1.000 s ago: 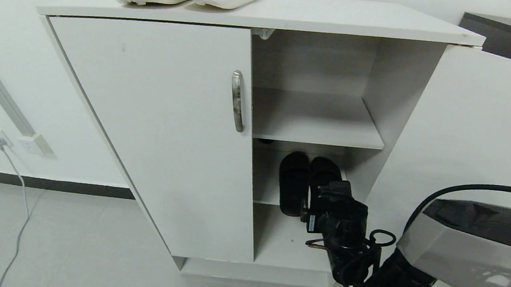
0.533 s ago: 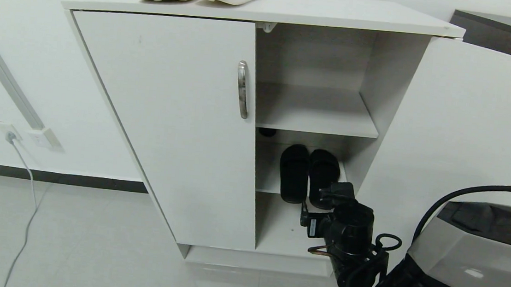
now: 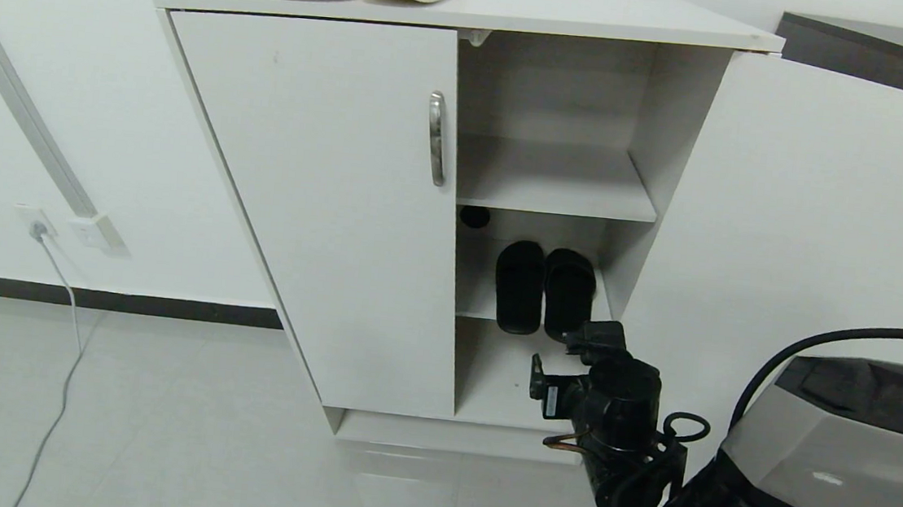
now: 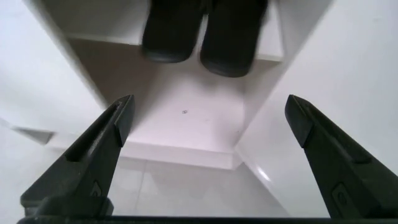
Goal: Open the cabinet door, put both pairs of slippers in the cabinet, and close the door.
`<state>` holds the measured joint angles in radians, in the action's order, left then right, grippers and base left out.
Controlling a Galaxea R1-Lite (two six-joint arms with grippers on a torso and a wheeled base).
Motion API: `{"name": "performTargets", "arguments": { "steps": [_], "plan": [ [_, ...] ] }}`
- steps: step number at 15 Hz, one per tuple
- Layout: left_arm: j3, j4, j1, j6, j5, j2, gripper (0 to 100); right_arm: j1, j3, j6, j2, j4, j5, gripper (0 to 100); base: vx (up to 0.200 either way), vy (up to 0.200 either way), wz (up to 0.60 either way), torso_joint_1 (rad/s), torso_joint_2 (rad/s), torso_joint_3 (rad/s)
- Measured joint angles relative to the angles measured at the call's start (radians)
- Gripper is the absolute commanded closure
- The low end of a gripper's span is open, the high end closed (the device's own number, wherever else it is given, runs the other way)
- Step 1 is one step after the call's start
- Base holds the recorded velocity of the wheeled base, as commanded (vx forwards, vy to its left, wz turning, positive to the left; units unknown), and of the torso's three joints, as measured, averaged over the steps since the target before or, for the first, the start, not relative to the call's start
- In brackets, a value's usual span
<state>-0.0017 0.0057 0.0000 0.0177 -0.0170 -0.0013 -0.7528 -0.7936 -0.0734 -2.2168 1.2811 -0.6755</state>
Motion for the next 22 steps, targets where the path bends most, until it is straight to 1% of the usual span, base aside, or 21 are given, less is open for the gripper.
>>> {"name": "performTargets", "arguments": {
  "steps": [8, 16, 22],
  "plan": [
    [0.000, 0.000, 0.000, 0.000, 0.000, 0.000, 100, 0.000, 0.005, -0.002, 0.000, 0.000, -0.001, 0, 0.000, 0.000, 0.00, 0.000, 0.00, 0.000],
    [0.000, 0.000, 0.000, 0.000, 0.000, 0.000, 100, -0.006, 0.006, -0.001, 0.001, 0.001, -0.002, 0, 0.000, 0.000, 0.00, 0.004, 0.00, 0.164],
    [0.000, 0.000, 0.000, 0.001, 0.000, 0.000, 100, -0.008, 0.007, 0.000, 0.000, 0.001, -0.003, 0, 0.000, 0.000, 0.00, 0.000, 0.00, 0.026]
  ]
}}
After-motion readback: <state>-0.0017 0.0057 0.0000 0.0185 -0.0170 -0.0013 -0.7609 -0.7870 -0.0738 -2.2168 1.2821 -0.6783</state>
